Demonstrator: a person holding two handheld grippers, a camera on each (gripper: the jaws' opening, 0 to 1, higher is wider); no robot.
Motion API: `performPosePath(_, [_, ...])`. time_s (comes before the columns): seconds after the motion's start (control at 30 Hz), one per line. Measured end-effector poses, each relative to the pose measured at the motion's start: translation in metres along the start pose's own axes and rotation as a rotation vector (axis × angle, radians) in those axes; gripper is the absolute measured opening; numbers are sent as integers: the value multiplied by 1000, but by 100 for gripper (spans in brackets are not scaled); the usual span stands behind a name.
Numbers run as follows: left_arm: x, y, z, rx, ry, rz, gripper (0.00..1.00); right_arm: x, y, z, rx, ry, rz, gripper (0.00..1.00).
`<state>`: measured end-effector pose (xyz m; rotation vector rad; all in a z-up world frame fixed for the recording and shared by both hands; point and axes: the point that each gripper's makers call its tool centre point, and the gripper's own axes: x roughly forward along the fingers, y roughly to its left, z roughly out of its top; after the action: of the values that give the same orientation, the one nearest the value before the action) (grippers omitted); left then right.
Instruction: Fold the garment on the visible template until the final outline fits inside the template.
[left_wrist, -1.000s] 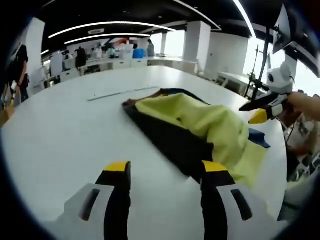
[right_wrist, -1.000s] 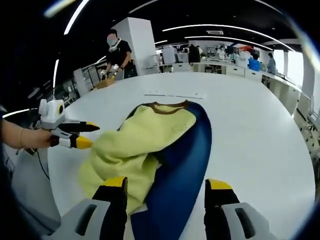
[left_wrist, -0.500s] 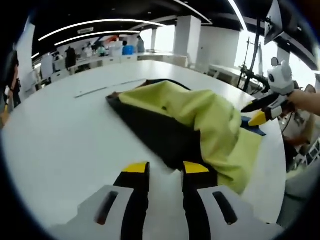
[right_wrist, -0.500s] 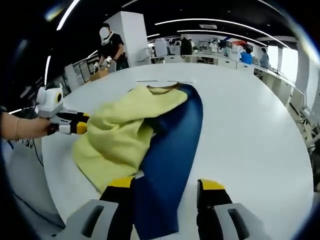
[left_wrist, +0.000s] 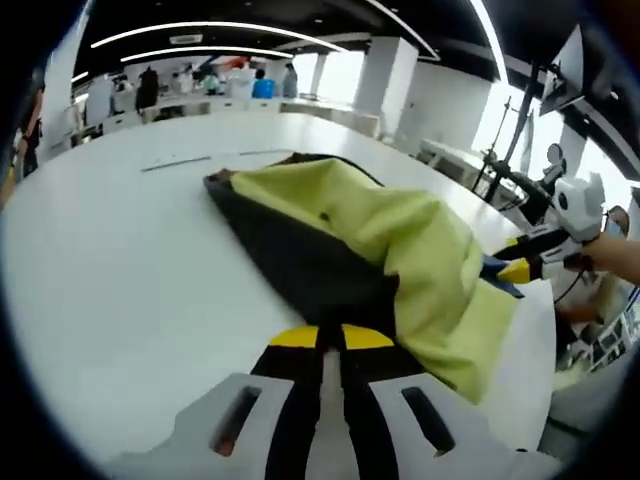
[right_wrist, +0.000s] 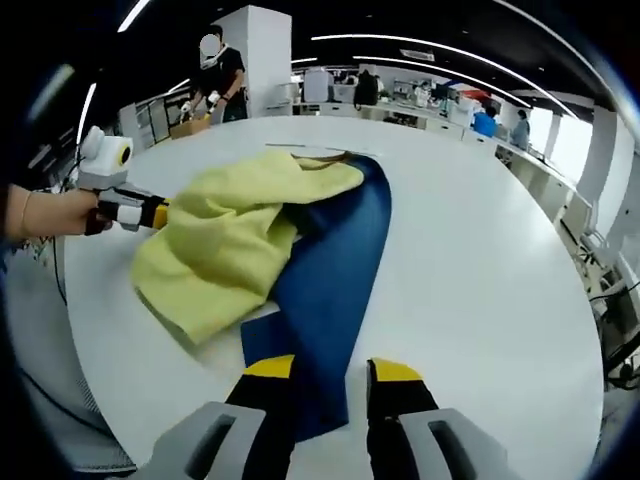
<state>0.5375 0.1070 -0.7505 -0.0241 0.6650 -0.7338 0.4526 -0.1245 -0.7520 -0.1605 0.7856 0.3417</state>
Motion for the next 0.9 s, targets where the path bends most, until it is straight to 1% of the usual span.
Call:
performPosePath(0.1, [-1, -1, 1, -6, -1, -5, 0, 0, -1, -1, 0, 4, -7, 1])
performPosePath(0.13, [-1, -2, 1, -4, -1, -6, 0, 0, -2, -2, -3, 8, -5, 0])
performPosePath(0.2, [-2, -2, 2, -10, 1, -6, 0, 0, -2, -2, 12, 9, -4, 0])
performPosePath(0.27, [-5, -2, 2, -53, 4, -2, 0, -1, -4, -1, 26, 10, -1, 0])
performPosePath(0.33, [-8, -1, 6, -72, -14, 0, 0, -2, -5, 1, 33, 8, 1, 0])
performPosePath(0.43, [-15, 0, 6, -48, -4, 14, 0, -6, -10, 7, 41, 0, -18, 0])
performPosePath(0.6, [-27, 5, 15, -53, -28, 20, 0, -12, -21, 16, 43, -13, -43, 0])
performPosePath(0.63, [-30, 8, 17, -56, -32, 30, 0, -13, -26, 19, 46, -15, -58, 0])
performPosePath(0.67, [-35, 13, 19, -79, -39, 54, 0, -14, -31, 21, 41, -17, -75, 0])
performPosePath(0.73, [-42, 19, 23, -91, -57, 60, 0, -16, -41, 23, 36, -13, -93, 0])
performPosePath(0.87, [-54, 30, 25, -112, -64, 75, 0, -20, -60, 29, 27, -20, -126, 0])
performPosePath(0.9, [-57, 34, 25, -115, -67, 81, 0, -20, -61, 30, 24, -20, -129, 0])
